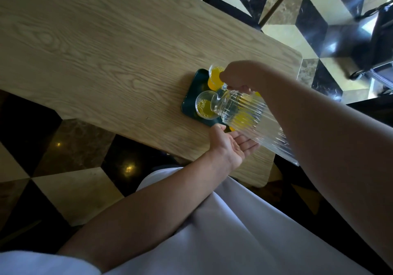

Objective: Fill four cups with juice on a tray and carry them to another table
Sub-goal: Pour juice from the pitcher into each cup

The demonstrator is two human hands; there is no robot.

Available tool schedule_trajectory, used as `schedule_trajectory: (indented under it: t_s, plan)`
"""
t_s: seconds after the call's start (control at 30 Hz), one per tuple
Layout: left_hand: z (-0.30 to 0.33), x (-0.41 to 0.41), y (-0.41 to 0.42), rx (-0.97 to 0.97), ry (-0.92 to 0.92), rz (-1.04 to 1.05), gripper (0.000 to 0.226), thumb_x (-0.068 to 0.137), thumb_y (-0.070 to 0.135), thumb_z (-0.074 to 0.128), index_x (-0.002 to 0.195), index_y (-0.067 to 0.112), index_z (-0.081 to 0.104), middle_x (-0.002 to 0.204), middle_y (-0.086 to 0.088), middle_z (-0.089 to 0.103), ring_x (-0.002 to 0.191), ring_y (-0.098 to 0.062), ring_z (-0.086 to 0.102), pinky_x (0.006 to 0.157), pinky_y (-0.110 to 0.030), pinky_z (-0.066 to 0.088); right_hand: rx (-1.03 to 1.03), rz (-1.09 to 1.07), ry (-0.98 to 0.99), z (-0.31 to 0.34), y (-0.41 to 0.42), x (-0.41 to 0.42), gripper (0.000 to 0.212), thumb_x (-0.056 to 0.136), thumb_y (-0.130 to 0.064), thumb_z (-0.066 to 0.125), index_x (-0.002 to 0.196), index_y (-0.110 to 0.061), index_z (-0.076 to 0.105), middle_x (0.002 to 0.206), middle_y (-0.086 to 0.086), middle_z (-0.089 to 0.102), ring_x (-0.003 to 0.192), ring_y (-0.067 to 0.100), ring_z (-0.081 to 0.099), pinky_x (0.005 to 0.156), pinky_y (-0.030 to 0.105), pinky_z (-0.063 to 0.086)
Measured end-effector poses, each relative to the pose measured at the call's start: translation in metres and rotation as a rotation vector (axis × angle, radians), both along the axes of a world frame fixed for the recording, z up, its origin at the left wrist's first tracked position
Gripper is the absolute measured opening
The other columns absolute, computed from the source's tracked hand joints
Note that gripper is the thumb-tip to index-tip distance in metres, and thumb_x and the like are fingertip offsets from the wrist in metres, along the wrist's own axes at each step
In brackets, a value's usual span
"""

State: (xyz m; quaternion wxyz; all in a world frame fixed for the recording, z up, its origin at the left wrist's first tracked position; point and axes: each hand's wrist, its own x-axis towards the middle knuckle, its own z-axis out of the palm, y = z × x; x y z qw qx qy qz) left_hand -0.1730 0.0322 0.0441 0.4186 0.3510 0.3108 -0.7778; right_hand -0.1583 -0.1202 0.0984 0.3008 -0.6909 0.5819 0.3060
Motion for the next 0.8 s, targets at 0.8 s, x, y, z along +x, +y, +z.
schedule_trajectory:
  t_s: [0.8]
  plan:
    - [-0.015,-0.004,0.007,-0.106,-0.117,-0.061,0.064,0.098,0.042,0.025,0.132,-0.006,0.049,0.11,-0.024,0.059,0.13,-0.043,0.05,0.114,-0.051,0.035,-0.073,-0.133,-0.097,0.01,0.004,-0.03,0.04,0.106,-0.02,0.034,0.067,-0.013,0.041,0.06,0.005,0.041,0.046,0.017,0.037,0.044,0.022,0.029]
